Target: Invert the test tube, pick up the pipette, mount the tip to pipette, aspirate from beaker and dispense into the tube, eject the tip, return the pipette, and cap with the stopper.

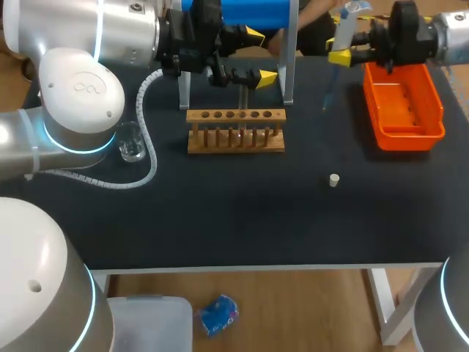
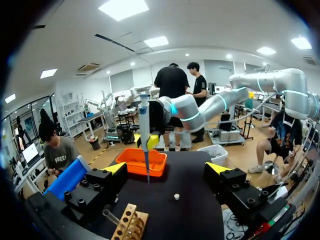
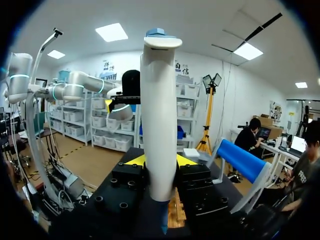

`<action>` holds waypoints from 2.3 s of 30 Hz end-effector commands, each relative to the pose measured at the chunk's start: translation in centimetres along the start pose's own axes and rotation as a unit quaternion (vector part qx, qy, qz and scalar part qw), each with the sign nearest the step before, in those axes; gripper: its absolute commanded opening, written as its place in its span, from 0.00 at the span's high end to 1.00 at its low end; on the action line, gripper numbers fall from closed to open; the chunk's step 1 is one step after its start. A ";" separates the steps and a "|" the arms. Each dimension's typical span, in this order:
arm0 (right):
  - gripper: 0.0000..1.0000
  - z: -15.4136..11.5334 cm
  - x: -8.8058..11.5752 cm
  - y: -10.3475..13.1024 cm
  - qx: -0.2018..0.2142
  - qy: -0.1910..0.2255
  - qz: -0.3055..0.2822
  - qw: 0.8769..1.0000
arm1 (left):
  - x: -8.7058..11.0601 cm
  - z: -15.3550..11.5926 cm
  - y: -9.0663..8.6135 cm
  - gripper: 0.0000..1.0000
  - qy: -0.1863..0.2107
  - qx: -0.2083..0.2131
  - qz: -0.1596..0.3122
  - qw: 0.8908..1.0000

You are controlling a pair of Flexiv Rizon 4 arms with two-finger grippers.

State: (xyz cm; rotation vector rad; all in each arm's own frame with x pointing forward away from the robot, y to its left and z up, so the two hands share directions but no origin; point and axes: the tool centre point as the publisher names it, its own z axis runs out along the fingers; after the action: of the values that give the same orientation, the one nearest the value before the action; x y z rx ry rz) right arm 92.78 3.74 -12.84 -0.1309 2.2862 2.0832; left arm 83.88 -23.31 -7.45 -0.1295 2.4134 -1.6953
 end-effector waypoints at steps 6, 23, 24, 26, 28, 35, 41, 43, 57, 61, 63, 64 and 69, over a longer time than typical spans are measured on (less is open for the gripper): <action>1.00 -7.0 -0.9 -0.4 -0.001 -0.022 -0.007 1.000 | 0.0 -0.1 0.0 0.00 0.001 0.001 0.000 1.000; 1.00 -14.1 -2.0 -2.1 0.009 -0.080 0.003 0.997 | 0.0 -0.1 0.0 0.00 0.001 0.001 0.000 1.000; 1.00 -14.5 -2.0 -2.2 0.008 -0.082 0.003 0.997 | 0.0 -0.1 0.0 0.00 0.001 0.001 0.000 1.000; 1.00 -15.4 -1.9 -2.4 0.011 -0.090 0.003 0.996 | 0.0 -0.1 0.0 0.00 0.001 0.001 0.000 1.000; 1.00 -16.3 -1.7 -2.6 0.011 -0.095 0.004 0.995 | 0.0 -0.1 0.0 0.00 0.001 0.001 0.000 1.000; 1.00 -18.9 -1.5 -3.7 0.008 -0.116 0.012 0.993 | 0.0 -0.1 0.0 0.00 0.001 0.001 0.000 1.000; 1.00 -20.3 -1.4 -4.5 0.006 -0.125 0.016 0.992 | 0.0 -0.1 0.0 0.00 0.001 0.001 0.000 1.000; 1.00 -20.5 -1.5 -4.6 0.003 -0.127 0.017 0.992 | 0.0 -0.1 0.0 0.00 0.001 0.001 0.000 1.000; 1.00 -20.4 -3.6 -6.0 0.007 -0.128 0.018 0.992 | 0.0 -0.1 0.0 0.00 0.001 0.001 0.000 1.000; 1.00 -20.2 -4.5 -6.2 0.012 -0.131 0.018 0.991 | 0.0 -0.1 0.0 0.00 0.001 0.001 0.000 1.000; 1.00 -20.1 -4.8 -6.2 0.011 -0.131 0.018 0.991 | 0.0 -0.1 0.0 0.00 0.001 0.001 0.000 1.000; 1.00 -20.1 -5.0 -6.2 0.011 -0.132 0.018 0.991 | 0.0 -0.1 0.0 0.00 0.001 0.001 0.000 1.000; 1.00 -20.1 -5.3 -6.3 0.008 -0.139 0.020 0.990 | 0.0 -0.1 0.0 0.00 0.001 0.001 0.000 1.000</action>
State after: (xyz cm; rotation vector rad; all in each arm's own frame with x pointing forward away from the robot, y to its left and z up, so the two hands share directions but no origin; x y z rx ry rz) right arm 98.88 -16.63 -16.61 0.1997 2.1543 1.9538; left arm 83.88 -23.30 -7.46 -0.1297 2.4134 -1.6950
